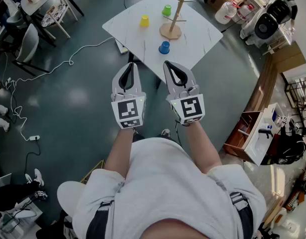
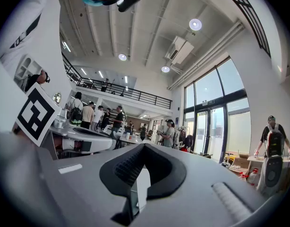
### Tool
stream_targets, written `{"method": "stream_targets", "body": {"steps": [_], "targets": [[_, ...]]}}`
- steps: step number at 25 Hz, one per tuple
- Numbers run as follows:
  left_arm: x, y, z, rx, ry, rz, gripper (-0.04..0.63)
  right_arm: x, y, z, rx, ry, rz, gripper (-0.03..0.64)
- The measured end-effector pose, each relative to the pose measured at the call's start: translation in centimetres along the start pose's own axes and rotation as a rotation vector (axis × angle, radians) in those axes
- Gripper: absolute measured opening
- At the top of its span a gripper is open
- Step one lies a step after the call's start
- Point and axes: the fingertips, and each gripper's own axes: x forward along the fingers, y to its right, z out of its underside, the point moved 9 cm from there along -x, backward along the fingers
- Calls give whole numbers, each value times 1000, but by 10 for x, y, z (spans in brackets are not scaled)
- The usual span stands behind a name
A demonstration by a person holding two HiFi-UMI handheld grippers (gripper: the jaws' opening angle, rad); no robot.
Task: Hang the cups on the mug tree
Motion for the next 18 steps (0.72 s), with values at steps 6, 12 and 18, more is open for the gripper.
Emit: {"method": "stream_targets", "body": {"steps": [6,12,18], "targets": [[9,-47,9,14,-26,62,3,33,-32,2,35,-5,38,-2],[24,-81,21,0,-70,131,2,56,-50,12,47,-58,108,0],[62,-84,39,-18,-119,183,3,81,-27,33,63,-123,131,0]]}}
